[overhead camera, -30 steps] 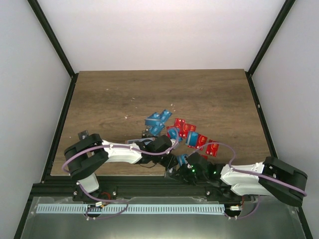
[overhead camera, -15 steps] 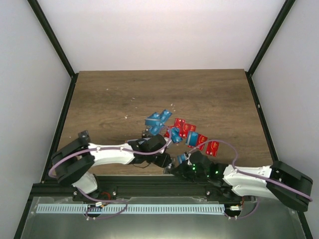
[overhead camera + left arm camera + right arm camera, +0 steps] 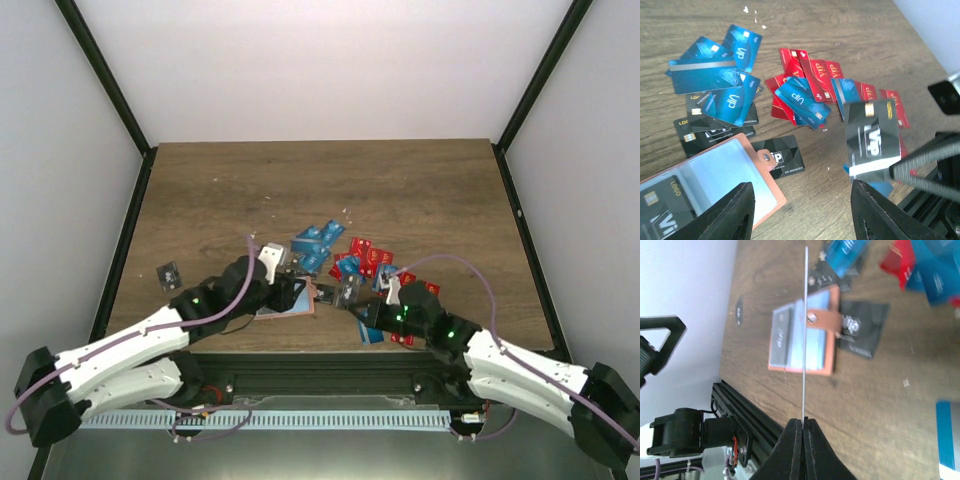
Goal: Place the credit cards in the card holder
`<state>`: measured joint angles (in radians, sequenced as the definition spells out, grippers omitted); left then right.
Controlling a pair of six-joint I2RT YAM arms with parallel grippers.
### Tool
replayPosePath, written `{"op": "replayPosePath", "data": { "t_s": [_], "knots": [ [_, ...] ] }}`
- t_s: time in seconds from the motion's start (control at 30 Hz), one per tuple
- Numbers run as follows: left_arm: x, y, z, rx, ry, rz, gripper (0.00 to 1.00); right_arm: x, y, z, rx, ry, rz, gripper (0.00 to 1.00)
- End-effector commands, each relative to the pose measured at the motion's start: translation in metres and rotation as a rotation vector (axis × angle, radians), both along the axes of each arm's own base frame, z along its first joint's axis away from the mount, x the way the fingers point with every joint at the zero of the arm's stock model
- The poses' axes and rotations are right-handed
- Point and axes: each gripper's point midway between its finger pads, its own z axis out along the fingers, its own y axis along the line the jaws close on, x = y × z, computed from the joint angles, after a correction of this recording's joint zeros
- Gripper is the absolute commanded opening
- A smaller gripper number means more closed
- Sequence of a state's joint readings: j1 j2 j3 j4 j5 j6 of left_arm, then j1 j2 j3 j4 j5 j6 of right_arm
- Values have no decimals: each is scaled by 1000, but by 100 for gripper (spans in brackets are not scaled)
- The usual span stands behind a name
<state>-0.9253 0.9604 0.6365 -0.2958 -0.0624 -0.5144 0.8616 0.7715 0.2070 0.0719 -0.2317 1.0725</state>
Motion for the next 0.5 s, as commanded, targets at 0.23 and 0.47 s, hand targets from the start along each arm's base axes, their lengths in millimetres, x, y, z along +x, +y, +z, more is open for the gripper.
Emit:
{"op": "replayPosePath", "data": {
  "t_s": [0.23,0.47],
  "knots": [
    [-29,-1,34,-193,19,-118,58,22,37,81,167,-313,421,1],
    [-50,-10,56,-375,5,-231,54,0,46,101,316,-372,602,1]
  ]
}}
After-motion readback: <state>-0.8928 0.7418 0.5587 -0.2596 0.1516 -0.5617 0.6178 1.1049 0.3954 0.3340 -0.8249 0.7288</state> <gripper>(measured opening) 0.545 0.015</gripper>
